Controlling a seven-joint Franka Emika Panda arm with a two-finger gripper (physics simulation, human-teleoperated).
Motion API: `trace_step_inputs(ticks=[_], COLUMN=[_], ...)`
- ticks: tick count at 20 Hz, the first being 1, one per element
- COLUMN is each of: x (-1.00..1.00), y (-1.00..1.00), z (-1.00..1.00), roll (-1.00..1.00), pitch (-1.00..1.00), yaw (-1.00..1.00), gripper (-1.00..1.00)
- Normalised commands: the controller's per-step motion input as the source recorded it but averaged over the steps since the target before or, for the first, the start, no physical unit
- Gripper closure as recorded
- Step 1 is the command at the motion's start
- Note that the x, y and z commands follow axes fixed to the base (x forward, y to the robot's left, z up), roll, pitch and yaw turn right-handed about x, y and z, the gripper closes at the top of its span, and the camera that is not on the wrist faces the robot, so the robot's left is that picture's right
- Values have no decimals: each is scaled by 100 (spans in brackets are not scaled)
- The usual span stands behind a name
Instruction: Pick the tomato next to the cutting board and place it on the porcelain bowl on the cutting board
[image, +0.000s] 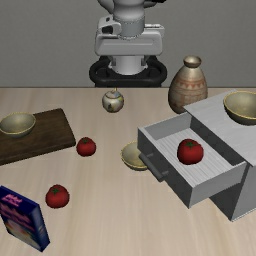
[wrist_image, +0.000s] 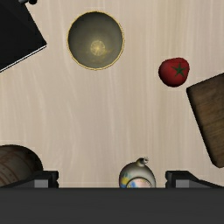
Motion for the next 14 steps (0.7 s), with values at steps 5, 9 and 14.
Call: trace_step_inputs(ticks=[5, 9, 14], x=[0, 0, 80], y=[-100, -100, -20], z=[0, 0, 0], roll=[0, 0, 0], pitch=[0, 0, 0], yaw=[0, 0, 0], gripper=[-100, -100, -100])
